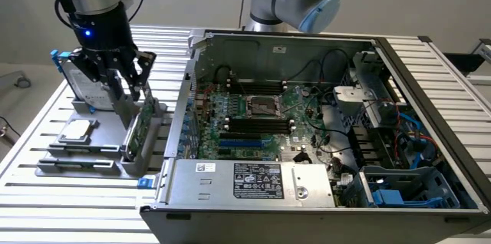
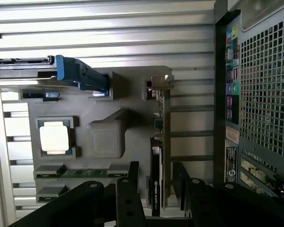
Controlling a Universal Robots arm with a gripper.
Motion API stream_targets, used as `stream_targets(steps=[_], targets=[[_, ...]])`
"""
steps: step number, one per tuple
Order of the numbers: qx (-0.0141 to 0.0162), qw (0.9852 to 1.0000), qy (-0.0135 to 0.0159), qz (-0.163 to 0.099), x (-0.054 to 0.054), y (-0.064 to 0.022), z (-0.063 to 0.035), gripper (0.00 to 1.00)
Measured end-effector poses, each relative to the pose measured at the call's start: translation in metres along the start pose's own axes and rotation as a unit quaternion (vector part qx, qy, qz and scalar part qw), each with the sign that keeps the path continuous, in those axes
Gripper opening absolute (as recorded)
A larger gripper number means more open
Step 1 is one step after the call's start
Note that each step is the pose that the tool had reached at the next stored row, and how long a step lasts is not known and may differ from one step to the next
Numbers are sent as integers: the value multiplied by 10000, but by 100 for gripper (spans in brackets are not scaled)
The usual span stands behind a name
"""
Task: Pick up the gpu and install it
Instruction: 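Pick up the gpu and move the gpu toward the slot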
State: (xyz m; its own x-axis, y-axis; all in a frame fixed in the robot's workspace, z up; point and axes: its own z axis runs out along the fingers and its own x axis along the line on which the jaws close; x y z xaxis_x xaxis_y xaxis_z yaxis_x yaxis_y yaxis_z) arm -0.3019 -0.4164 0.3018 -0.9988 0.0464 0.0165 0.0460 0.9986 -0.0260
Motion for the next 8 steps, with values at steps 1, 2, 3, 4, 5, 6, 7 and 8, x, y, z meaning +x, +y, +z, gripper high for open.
stream_targets(steps=[1, 2, 3, 4, 5, 6, 7, 8], targets=[[0, 10000, 0, 0, 0, 0, 18, 42], [0, 10000, 0, -3, 0, -1, 36, 42], [0, 10000, 0, -6, -1, -2, 54, 42], [0, 10000, 0, -10, -2, -4, 72, 42], [0, 10000, 0, -16, -3, -10, 91, 42], [0, 10000, -1, -22, -3, -17, 109, 42], [1, 10000, -1, -28, -4, -25, 129, 42], [1, 10000, -1, -32, -4, -33, 147, 42]])
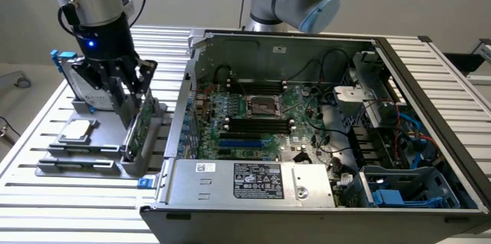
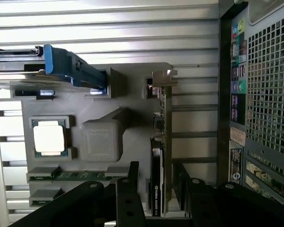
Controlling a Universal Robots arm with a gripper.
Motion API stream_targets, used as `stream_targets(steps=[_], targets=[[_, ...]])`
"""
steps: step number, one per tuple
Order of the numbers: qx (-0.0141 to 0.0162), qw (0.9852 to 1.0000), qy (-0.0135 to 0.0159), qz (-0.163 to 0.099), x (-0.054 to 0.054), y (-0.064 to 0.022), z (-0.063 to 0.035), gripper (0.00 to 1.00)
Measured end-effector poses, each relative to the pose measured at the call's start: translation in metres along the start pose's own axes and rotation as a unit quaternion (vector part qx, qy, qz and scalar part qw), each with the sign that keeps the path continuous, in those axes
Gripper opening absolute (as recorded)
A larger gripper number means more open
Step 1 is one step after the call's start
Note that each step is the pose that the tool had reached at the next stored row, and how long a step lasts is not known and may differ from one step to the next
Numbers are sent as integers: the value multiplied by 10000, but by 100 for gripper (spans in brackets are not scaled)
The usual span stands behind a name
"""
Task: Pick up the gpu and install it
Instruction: 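Pick up the gpu and move the gpu toward the slot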
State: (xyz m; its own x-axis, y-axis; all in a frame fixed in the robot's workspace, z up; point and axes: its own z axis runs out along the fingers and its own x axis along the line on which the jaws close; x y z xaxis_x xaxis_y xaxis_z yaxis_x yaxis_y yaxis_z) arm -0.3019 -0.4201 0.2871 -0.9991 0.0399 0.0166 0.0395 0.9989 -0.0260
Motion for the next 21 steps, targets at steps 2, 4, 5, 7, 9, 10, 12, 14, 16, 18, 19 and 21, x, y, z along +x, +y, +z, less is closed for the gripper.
stream_targets(steps=[2, 4, 5, 7, 9, 10, 12, 14, 16, 18, 19, 21], targets=[[1, 10000, 1, -7, -1, -20, 35, 42], [0, 10000, -1, -13, -5, -36, 73, 42], [0, 10000, -1, -16, -6, -42, 91, 42], [0, 10000, -1, -23, -11, -50, 128, 42], [0, 10000, -1, -27, -14, -54, 164, 42], [1, 10000, -1, -29, -16, -55, 182, 42], [0, 10000, -3, -40, -22, -55, 218, 42], [1, 10000, -6, -53, -27, -54, 254, 42], [1, 10000, -7, -62, -29, -53, 290, 42], [1, 10000, -9, -66, -30, -53, 328, 42], [1, 10000, -10, -68, -30, -52, 346, 42], [1, 10000, -13, -76, -31, -51, 379, 42]])
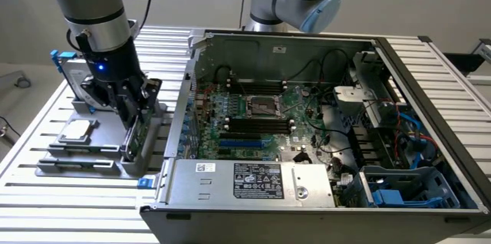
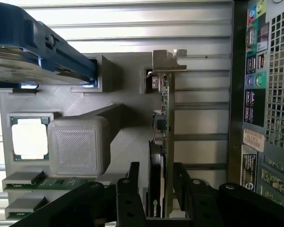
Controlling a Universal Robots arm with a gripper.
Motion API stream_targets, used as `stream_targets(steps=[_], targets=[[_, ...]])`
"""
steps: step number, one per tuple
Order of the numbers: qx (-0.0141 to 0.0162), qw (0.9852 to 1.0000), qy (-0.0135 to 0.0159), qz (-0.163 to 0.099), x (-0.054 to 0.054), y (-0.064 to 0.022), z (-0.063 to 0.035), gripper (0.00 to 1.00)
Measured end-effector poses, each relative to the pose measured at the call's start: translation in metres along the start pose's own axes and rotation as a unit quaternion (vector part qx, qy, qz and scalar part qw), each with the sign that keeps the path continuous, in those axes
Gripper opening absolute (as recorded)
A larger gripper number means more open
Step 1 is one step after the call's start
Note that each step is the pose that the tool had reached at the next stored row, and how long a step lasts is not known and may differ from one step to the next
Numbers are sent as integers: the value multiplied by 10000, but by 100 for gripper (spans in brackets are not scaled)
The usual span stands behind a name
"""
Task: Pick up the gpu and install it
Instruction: 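Pick up the gpu and move the gpu toward the slot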
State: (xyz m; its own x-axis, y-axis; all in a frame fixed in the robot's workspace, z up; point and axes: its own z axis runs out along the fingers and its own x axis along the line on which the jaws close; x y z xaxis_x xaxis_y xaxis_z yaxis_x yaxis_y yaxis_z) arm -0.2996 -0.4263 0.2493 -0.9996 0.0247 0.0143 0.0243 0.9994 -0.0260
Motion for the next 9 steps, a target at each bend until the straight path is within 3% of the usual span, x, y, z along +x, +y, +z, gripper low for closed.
stream_targets(steps=[3, 9], targets=[[0, 10000, -15, -10, 0, 1, 40, 42], [-1, 10000, -18, -12, 0, 1, 49, 42]])
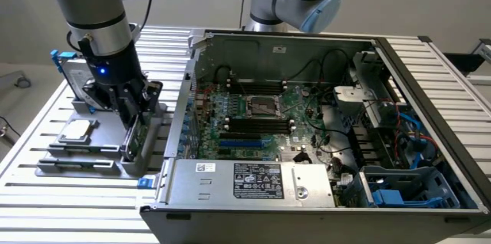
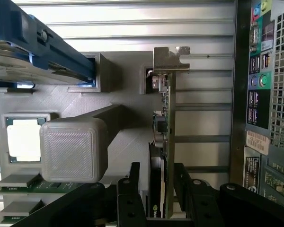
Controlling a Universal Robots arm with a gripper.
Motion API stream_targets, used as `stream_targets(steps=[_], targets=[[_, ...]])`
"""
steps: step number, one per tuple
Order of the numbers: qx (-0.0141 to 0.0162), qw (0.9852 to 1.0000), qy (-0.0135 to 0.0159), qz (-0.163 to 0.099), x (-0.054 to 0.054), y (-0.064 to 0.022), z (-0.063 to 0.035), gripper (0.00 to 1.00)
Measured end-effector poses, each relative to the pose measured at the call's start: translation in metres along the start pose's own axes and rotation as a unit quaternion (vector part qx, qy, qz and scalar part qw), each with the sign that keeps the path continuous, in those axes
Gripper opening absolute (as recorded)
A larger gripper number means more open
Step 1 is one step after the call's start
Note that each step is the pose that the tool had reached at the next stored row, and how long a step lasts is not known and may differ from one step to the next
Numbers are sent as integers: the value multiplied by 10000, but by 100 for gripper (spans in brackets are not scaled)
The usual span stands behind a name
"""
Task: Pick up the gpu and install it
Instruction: 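Pick up the gpu and move the gpu toward the slot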
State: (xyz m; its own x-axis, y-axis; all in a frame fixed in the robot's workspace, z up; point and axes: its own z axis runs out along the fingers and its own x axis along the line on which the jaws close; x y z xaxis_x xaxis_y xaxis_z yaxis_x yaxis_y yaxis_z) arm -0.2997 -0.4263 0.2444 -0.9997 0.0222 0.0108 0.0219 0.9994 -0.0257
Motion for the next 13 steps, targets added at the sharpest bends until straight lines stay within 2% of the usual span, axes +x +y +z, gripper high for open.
stream_targets(steps=[13], targets=[[0, 10000, 0, 0, 2, -15, 14, 42]])
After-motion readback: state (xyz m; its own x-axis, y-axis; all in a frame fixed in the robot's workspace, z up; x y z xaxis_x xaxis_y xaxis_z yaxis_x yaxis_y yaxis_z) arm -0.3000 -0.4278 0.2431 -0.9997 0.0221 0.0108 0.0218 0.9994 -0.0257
